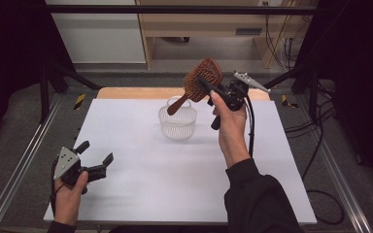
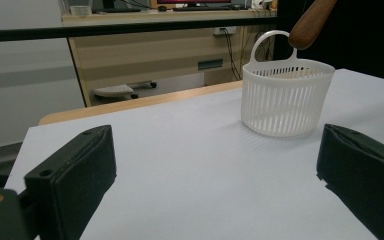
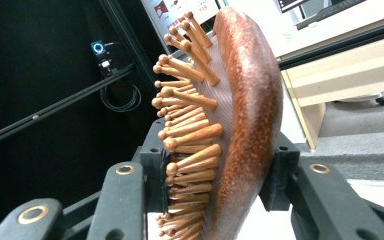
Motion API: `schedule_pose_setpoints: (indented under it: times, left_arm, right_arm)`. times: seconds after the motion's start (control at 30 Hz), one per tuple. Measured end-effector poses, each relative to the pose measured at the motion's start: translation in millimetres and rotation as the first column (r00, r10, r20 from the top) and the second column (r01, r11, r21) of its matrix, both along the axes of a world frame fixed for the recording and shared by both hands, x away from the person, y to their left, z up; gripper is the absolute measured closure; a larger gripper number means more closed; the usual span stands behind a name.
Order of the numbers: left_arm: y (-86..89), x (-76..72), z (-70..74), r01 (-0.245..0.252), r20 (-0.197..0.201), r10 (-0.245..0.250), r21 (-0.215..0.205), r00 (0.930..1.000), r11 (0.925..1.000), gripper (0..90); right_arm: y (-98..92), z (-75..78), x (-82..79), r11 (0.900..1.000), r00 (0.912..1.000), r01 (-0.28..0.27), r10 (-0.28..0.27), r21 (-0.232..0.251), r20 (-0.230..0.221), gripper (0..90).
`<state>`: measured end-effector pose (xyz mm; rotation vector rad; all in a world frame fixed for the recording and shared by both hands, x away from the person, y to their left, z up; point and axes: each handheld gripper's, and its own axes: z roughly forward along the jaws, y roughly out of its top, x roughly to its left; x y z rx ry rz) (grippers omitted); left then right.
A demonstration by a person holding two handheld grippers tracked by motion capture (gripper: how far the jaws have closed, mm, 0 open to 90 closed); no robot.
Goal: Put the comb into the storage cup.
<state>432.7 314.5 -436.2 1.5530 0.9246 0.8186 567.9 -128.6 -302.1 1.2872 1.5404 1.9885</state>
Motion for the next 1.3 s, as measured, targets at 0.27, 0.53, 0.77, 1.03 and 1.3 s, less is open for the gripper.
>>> schedule_pose_setpoints:
  times: [0.27, 0.53, 0.77, 1.03, 1.3]
  left_arm:
    - [1.3, 0.0, 0.6, -0.004, 0.006, 0.004, -0.004, 1.0, 1.0, 2.7]
    - [1.1, 0.1, 0.5, -0.006, 0.007, 0.006, -0.003, 1.0, 1.0, 2.7]
    - [1.8, 0.0, 0.7, -0.008, 0.009, 0.008, -0.006, 0.9999, 1.0, 2.7]
    - [1.7, -0.3, 0.8, -0.006, 0.009, 0.006, -0.003, 0.9999, 1.0, 2.7]
    - [2.3, -0.3, 0.8, -0.008, 0.009, 0.008, -0.005, 0.9999, 1.0, 2.7]
  right_arm:
    - [-1.9, -1.0, 2.8, 1.0, 1.0, 0.009, -0.009, -0.003, 0.0, 56.5]
    - [-3.3, 0.0, 3.1, 1.0, 0.9998, 0.017, -0.017, -0.013, 0.006, 56.3]
    - [-2.7, -0.2, 3.1, 0.999, 0.9997, 0.022, -0.021, -0.027, 0.007, 56.3]
    - [-2.0, -3.1, 5.1, 0.999, 0.9995, 0.032, -0.031, -0.034, 0.002, 56.1]
    - [1.5, -4.8, 6.5, 0.999, 0.9994, 0.034, -0.034, -0.036, 0.003, 56.1]
